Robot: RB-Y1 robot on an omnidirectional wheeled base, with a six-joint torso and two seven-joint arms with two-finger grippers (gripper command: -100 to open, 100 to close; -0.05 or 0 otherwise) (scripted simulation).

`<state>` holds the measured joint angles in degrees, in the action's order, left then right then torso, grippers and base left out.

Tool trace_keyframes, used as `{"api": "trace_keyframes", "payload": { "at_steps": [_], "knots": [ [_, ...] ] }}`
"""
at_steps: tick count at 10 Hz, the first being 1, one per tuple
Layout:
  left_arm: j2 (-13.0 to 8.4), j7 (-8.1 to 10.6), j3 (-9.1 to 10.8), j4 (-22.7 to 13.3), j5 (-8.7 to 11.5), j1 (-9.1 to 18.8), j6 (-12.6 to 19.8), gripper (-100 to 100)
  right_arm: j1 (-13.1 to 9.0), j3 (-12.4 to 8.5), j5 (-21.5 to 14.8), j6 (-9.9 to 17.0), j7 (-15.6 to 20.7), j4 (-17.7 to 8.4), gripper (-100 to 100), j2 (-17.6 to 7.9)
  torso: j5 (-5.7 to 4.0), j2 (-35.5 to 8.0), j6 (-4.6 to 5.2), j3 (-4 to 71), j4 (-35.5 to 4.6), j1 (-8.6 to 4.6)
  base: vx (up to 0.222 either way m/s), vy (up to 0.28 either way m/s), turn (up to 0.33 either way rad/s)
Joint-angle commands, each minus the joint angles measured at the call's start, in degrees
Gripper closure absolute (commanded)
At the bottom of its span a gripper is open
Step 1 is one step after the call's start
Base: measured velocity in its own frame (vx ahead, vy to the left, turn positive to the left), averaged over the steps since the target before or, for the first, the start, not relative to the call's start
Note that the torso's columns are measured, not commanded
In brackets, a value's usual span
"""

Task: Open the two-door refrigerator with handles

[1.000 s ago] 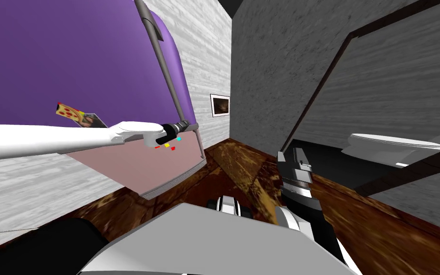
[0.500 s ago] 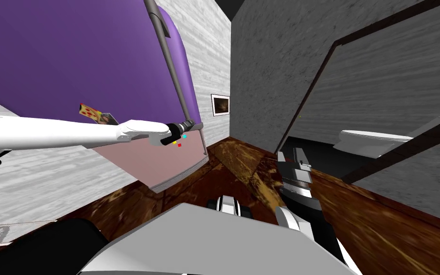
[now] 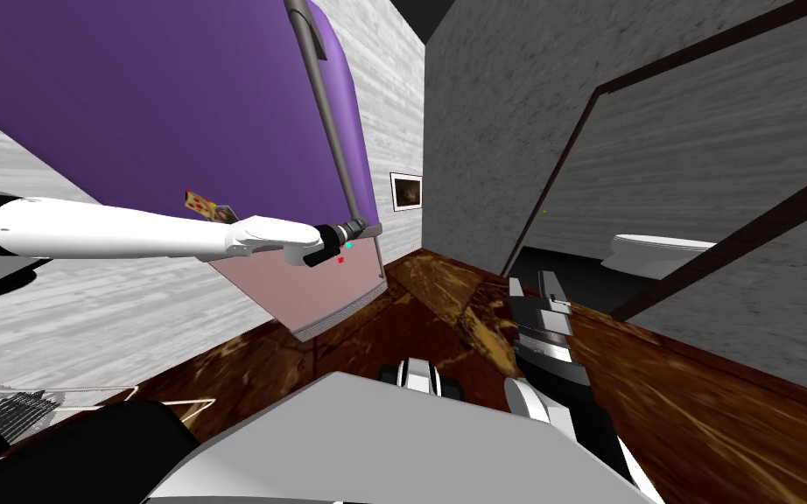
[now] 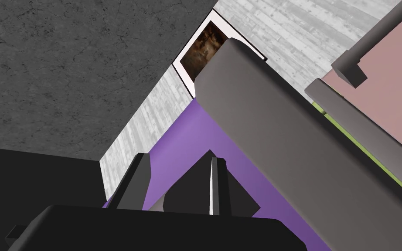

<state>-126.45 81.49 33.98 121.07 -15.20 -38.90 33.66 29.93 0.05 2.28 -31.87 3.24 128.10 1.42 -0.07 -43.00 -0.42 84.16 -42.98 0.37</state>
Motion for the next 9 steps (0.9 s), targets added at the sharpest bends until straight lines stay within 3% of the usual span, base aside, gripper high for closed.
{"api": "trace_keyframes", "payload": {
  "at_steps": [1, 2, 3, 4, 5, 6, 7, 8, 9],
  "knots": [
    [-2.4, 3.24, 1.95, 0.3, -1.8, -0.4, 1.3, 100, 0.0, 0.0, 0.0, 0.0, 0.0, 0.0, 0, 0.0, 0.04, 0.1, -0.16, 0.0, -0.1, 0.12, -0.239, 0.095, -0.002],
    [-2.4, 3.24, 1.95, 0.3, -1.8, -0.4, 1.3, 100, 0.0, 0.0, 0.0, 0.0, 0.0, 0.0, 0, 0.0, 0.07, -0.2, -0.06, -0.1, 0.0, 0.02, -0.219, 0.071, -0.017],
    [-4.3, 5.16, 2.94, 1.3, -2.7, -0.8, 2.2, 100, 0.0, 0.0, 0.0, 0.0, 0.0, 0.0, 0, 0.0, 0.06, -0.1, -0.12, -0.1, -0.1, -0.01, -0.236, 0.089, 0.007],
    [-4.3, 5.16, 2.94, 1.3, -2.7, -0.8, 2.2, 100, 0.0, 0.0, 0.0, 0.0, 0.0, 0.0, 0, 0.0, 0.03, -0.2, 0.01, -0.1, -0.1, -0.04, -0.214, 0.084, -0.018],
    [-6.2, 7.08, 3.93, 2.2, -3.6, -1.3, 3.0, 100, 0.0, 0.0, 0.0, 0.0, 0.0, 0.0, 0, 0.0, 0.02, 0.0, 0.01, 0.0, 0.0, -0.09, -0.247, 0.151, 0.003],
    [-6.2, 7.08, 3.93, 2.2, -3.6, -1.3, 3.0, 100, 0.0, 0.0, 0.0, 0.0, 0.0, 0.0, 0, 0.0, 0.07, 0.0, 0.13, 0.0, 0.1, 0.02, -0.213, 0.123, -0.041],
    [-8.1, 9.00, 4.92, 3.2, -4.5, -1.8, 3.8, 100, 0.0, 0.0, 0.0, 0.0, 0.0, 0.0, 0, 0.0, 0.09, 0.1, 0.00, 0.1, 0.0, -0.02, -0.267, 0.101, 0.014],
    [-7.2, 7.59, 3.83, 3.7, -3.8, -1.7, 2.8, 100, 0.0, 0.0, 0.0, 0.0, 0.0, 0.0, 0, 0.0, 0.02, 0.0, 0.15, 0.0, 0.1, -0.17, -0.141, 0.045, -0.035],
    [-8.8, 8.62, 5.59, 4.6, -4.6, -2.6, 2.9, 100, 0.0, 0.0, 0.0, 0.0, 0.0, 0.0, 0, 0.0, -0.02, 0.4, 0.14, 0.2, 0.2, -0.39, -0.141, 0.124, 0.019]
  ]
}}
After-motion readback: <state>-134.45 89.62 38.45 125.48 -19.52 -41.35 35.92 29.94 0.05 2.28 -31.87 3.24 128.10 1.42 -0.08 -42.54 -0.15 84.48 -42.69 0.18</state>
